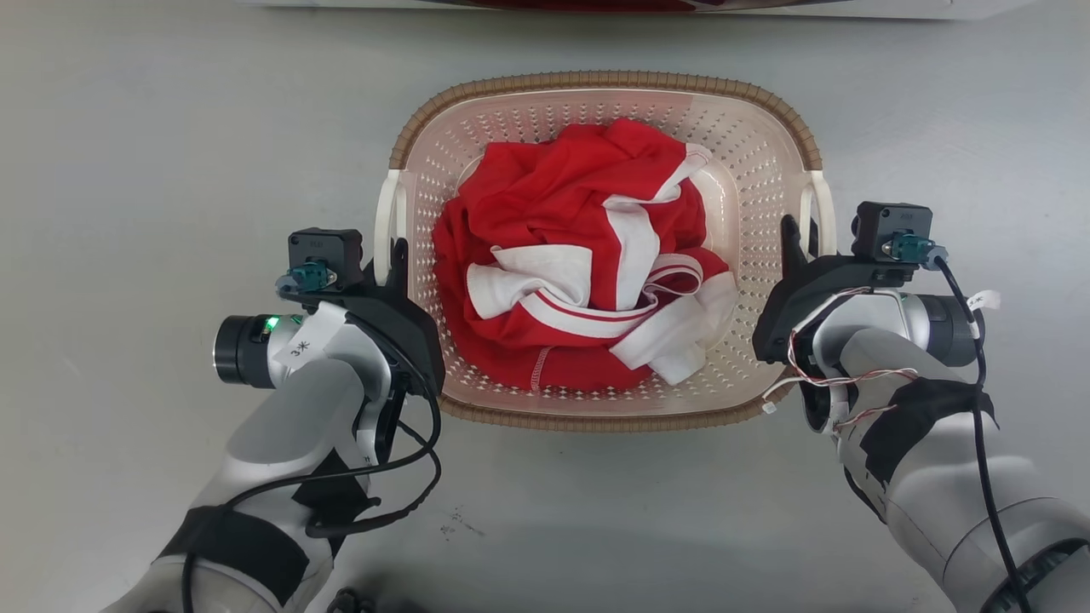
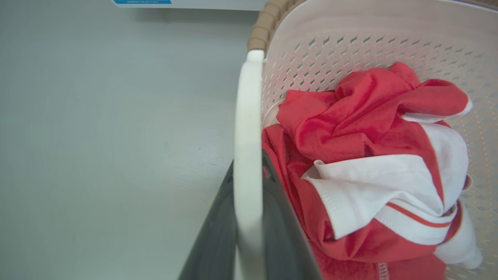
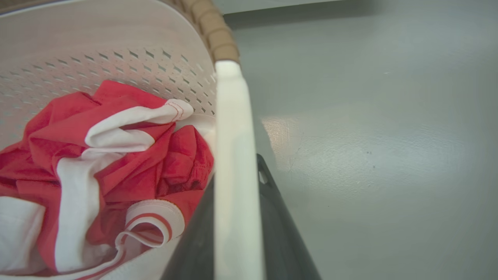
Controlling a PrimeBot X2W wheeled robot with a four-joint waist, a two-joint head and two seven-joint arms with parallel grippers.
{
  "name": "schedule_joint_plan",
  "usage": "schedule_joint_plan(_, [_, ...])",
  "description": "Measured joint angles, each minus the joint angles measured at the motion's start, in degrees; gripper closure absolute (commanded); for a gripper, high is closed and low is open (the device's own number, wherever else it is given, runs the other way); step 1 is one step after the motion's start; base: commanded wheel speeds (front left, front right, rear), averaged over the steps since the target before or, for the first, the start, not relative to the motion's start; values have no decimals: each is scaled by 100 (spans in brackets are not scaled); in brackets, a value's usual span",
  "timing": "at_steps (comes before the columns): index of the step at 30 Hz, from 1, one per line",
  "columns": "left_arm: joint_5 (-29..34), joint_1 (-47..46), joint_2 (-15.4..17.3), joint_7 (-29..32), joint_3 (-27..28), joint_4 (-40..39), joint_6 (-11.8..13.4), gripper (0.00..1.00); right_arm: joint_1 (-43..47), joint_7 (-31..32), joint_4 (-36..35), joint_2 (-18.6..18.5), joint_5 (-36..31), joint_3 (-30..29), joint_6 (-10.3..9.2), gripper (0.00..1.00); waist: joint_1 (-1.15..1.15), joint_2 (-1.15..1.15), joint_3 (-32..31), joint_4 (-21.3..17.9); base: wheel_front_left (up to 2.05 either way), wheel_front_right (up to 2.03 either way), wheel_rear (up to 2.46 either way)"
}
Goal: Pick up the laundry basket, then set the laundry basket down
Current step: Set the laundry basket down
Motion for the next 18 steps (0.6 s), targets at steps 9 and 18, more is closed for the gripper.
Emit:
schedule_joint_plan(9, [0, -32, -14, -52, -12, 34, -1, 100, -74, -18, 64, 5, -46, -11, 51, 100, -1, -1, 78, 25, 0, 0, 0])
schedule_joint_plan(18, [18, -132, -21, -96, -15, 86, -1, 100, -124, -62, 98, 12, -57, -15, 102, 89, -1, -1, 113, 48, 0, 0, 0])
